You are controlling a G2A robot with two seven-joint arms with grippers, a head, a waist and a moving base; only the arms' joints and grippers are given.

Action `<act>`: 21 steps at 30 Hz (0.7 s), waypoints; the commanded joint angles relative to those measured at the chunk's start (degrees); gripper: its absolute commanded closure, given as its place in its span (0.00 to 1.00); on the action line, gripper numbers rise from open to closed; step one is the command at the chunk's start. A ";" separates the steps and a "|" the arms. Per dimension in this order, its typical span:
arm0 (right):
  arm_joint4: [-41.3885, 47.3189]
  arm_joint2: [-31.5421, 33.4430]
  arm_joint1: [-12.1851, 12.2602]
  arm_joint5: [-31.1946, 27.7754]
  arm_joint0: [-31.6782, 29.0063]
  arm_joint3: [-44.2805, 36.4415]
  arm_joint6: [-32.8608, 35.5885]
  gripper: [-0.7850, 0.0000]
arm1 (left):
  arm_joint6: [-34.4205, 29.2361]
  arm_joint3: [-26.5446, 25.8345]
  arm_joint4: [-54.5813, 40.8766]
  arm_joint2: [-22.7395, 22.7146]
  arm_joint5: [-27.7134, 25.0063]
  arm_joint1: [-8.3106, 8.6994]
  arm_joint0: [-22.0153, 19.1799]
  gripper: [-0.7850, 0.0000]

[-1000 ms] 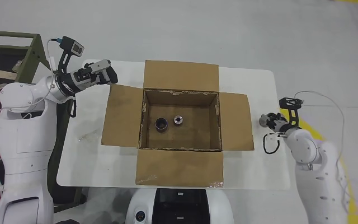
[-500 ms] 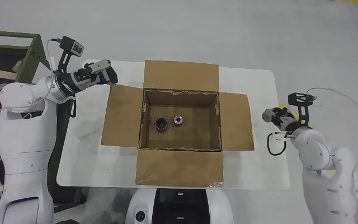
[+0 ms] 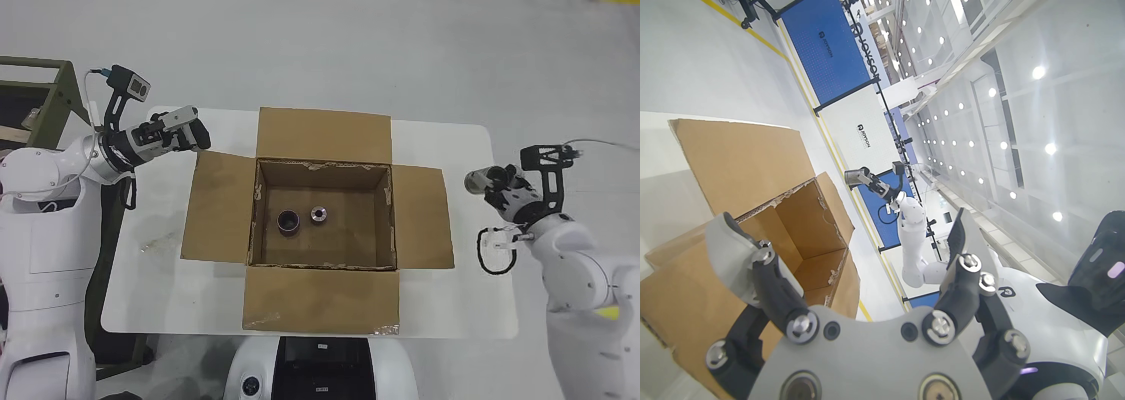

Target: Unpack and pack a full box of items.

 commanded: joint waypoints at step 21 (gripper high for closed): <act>-1.21 -17.98 -0.56 -1.10 7.68 -4.68 0.62 1.00 | 0.00 0.00 0.00 0.00 0.00 0.00 0.00 0.00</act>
